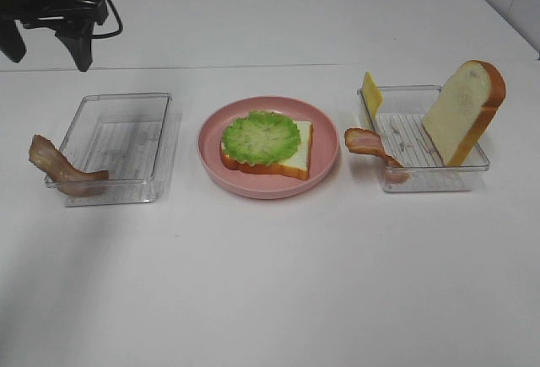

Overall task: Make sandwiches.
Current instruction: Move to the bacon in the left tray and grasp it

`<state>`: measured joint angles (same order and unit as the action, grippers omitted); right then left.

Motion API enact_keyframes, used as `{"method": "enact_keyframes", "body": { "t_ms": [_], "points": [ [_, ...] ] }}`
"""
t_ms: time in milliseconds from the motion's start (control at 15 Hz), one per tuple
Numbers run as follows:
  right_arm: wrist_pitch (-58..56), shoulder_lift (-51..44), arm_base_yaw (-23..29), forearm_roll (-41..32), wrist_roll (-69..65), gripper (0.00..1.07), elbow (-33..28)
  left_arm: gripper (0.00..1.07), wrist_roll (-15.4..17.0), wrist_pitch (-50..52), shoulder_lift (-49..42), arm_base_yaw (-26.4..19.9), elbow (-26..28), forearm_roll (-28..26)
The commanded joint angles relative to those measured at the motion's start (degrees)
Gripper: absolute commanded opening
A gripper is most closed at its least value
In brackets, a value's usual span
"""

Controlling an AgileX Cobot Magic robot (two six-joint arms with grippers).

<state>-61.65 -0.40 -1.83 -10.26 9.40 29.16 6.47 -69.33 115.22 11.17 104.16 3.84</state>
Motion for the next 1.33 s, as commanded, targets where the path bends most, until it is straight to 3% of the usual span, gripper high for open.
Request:
{"method": "enact_keyframes", "body": {
  "t_ms": [67, 333, 533, 867, 1067, 1333],
  "points": [
    [0.4, -0.69, -0.17, -0.17, 0.4, 0.87, -0.17, 0.76, 1.32, -4.13, -0.92, -3.72, -4.98, -2.06],
    [0.4, -0.69, -0.17, -0.17, 0.4, 0.87, -0.17, 0.76, 1.38, -3.15, -0.74, -4.35, -13.81, -2.23],
    [0.4, -0.69, -0.17, -0.17, 0.4, 0.87, -0.17, 0.76, 2.64, 1.32, -0.69, -4.35, -17.42, -3.84],
    [0.4, -0.69, -0.17, -0.17, 0.4, 0.87, -0.17, 0.74, 2.81, 8.42, -0.63, -4.35, -18.28, -7.16],
    [0.4, -0.69, -0.17, -0.17, 0.4, 0.87, -0.17, 0.66, 2.81, 9.4, 0.23, -4.35, -18.28, -7.16],
    [0.4, -0.69, -0.17, -0.17, 0.4, 0.87, -0.17, 0.66, 2.58, 8.65, 2.58, -4.35, -18.28, -7.1]
  ]
}}
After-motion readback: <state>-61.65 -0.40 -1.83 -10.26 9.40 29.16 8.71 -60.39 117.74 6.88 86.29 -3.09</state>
